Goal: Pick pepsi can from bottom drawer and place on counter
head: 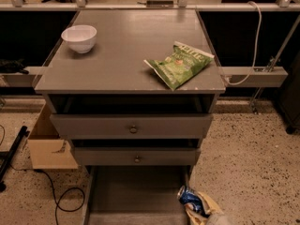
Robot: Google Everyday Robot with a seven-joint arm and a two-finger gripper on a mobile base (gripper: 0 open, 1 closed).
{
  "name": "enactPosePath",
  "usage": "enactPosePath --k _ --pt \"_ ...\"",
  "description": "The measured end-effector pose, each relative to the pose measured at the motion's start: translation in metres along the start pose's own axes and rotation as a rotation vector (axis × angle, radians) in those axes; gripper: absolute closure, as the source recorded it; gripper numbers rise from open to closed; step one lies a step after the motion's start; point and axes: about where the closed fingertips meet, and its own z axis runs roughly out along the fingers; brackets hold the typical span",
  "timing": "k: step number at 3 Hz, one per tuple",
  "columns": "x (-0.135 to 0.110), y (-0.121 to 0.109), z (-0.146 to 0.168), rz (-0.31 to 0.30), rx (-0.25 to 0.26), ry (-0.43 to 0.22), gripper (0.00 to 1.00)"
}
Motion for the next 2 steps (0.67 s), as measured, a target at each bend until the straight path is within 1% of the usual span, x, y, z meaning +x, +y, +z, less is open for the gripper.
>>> enactPosePath --k 1,2 --pt "-0.001 0.003 0.002 0.009 -0.002 -0.007 1.00" --pt "-0.013 -0.015 0.000 -0.014 0.011 -0.027 1.00"
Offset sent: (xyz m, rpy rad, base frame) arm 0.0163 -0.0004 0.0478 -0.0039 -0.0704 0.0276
